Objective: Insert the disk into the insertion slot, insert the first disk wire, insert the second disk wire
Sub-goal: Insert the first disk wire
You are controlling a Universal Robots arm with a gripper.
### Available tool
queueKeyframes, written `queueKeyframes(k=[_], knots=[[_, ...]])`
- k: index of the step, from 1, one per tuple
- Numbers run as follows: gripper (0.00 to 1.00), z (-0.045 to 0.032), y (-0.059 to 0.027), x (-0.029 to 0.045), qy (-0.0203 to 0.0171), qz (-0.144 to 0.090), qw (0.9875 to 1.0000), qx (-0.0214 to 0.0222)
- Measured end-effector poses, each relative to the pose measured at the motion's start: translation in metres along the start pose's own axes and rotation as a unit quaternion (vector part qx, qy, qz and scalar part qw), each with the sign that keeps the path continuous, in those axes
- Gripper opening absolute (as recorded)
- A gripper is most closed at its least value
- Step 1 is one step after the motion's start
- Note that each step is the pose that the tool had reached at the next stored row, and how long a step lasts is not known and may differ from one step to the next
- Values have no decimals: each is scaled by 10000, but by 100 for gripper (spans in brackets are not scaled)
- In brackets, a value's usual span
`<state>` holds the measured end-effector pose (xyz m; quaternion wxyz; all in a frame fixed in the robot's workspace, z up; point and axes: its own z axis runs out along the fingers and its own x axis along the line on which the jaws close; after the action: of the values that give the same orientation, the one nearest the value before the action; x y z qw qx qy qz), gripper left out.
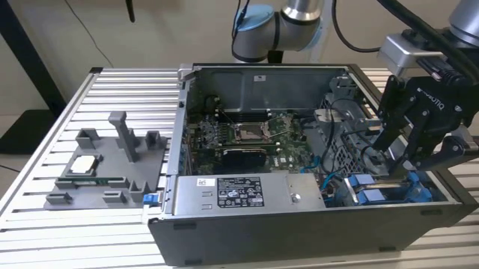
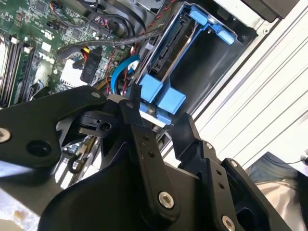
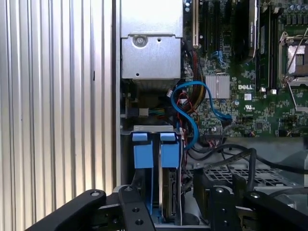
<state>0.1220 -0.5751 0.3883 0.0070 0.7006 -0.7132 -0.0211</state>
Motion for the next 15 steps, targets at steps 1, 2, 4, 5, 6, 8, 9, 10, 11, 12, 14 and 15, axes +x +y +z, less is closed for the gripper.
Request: queueKeyframes(k=[1, 2, 4, 5, 6, 8, 9, 10, 11, 12, 14, 15], knots=[[53, -8, 0, -9, -2, 0, 10000, 0], [53, -15, 0, -20, -2, 0, 10000, 2], [53, -28, 1, -44, -1, -1, 10000, 6], [53, -34, 2, -56, -2, 0, 10000, 10], [53, -40, 2, -67, -2, -1, 10000, 13], [53, -50, 3, -94, -2, -1, 10000, 20], [53, -51, 4, -110, -3, -1, 10000, 25], [53, -53, 4, -128, -3, -1, 10000, 29], [53, -54, 4, -145, -3, -1, 10000, 33], [53, -55, 5, -163, -3, -1, 10000, 38], [53, -57, 5, -196, -5, -1, 10000, 46], [53, -58, 6, -212, -4, -1, 10000, 50]])
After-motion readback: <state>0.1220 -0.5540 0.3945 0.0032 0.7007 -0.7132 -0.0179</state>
